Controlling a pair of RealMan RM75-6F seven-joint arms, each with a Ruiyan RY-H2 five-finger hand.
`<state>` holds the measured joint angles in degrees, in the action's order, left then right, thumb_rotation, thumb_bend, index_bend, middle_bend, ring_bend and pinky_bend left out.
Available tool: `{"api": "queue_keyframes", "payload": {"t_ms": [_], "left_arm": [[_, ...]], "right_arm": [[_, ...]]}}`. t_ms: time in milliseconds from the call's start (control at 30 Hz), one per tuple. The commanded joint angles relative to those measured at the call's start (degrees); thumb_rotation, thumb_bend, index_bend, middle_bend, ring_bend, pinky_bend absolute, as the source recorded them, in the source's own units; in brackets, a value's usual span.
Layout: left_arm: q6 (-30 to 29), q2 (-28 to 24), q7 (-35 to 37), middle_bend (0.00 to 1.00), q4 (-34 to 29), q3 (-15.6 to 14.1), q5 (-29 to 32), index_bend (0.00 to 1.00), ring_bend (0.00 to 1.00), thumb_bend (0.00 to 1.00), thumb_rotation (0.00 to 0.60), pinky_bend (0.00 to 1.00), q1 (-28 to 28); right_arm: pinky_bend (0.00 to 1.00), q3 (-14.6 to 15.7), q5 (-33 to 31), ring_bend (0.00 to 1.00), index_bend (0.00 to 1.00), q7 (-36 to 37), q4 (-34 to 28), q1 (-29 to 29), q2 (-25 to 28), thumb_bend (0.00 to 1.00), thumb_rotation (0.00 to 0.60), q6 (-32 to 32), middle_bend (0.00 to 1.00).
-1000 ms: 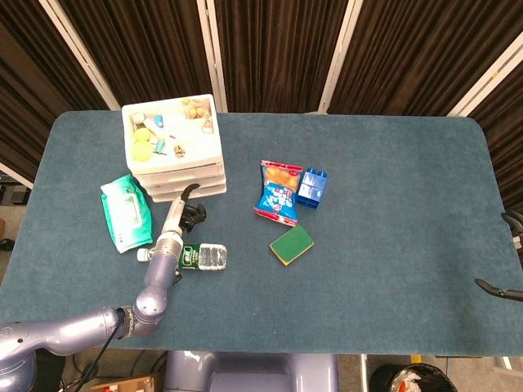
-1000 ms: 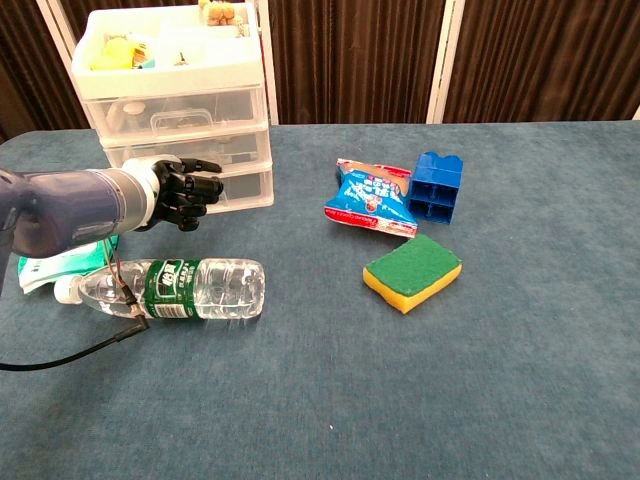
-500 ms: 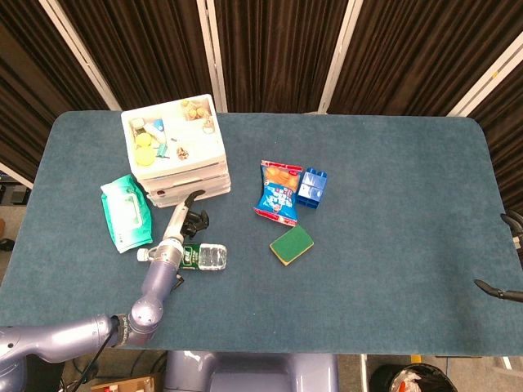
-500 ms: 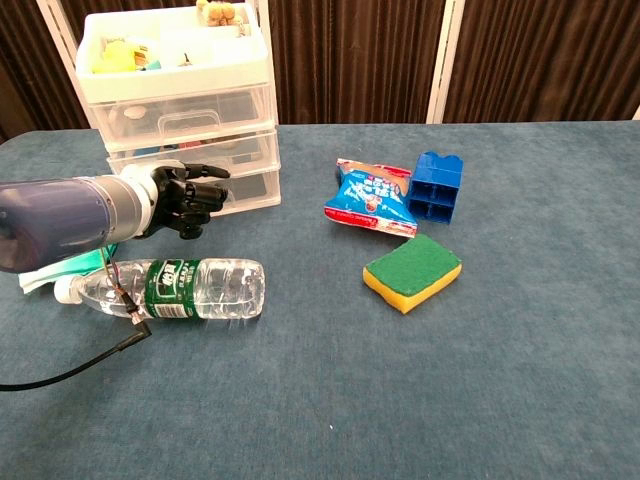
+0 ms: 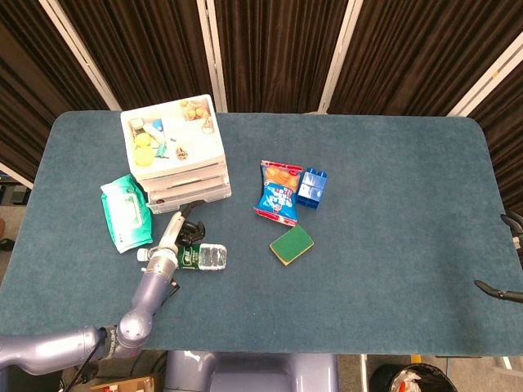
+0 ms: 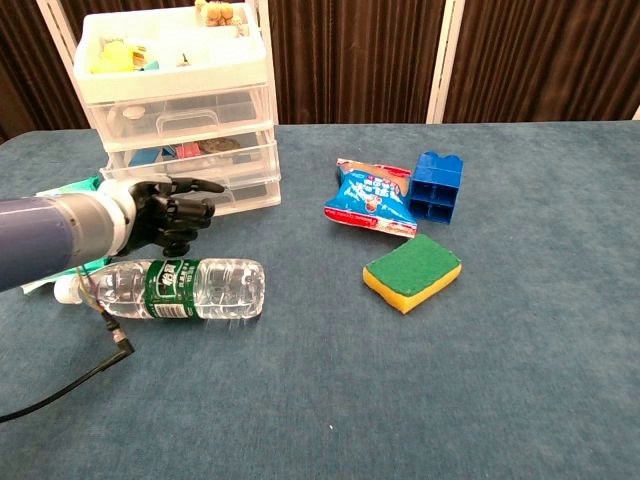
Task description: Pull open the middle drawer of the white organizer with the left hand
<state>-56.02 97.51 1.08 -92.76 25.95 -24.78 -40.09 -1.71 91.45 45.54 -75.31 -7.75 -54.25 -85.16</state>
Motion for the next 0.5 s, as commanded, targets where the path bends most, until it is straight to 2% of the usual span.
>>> {"api": "queue_keyframes", "payload": {"t_ms": [33, 233, 400, 500], "left_arm": [[0.29, -1.7, -0.78, 0.96, -1.69, -1.5, -1.43, 0.11, 0.93, 0.7, 0.6, 0.87, 0.91], [0.08, -5.55, -4.19, 0.96, -4.79, -4.9, -5.41, 0.09, 0.93, 0.69, 0.6, 0.87, 1.62], [-4.34, -7.71, -8.81, 0.96, -6.65, -8.31, -13.07, 0.16, 0.93, 0.69, 0.6, 0.87, 2.05], [-6.68, -8.81, -11.07, 0.96, -7.96, -9.38, -17.12, 0.2, 0.93, 0.69, 0.6, 0.87, 2.13]], "right_arm": [[0.0, -0.02, -0.02, 0.0, 0.0, -0.12, 0.0, 0.06, -0.05, 0.13, 0.6, -0.13, 0.0], [0.0, -0.07, -0.2, 0.0, 0.0, -0.49, -0.23, 0.0, 0.01, 0.13, 0.6, 0.09, 0.0], [0.0, -0.04, -0.25, 0.0, 0.0, -0.73, -0.12, 0.08, -0.19, 0.13, 0.6, 0.08, 0.0], [0.0, -0.03, -0.21, 0.0, 0.0, -0.84, -0.09, 0.07, -0.25, 0.13, 0.6, 0.09, 0.0]]}}
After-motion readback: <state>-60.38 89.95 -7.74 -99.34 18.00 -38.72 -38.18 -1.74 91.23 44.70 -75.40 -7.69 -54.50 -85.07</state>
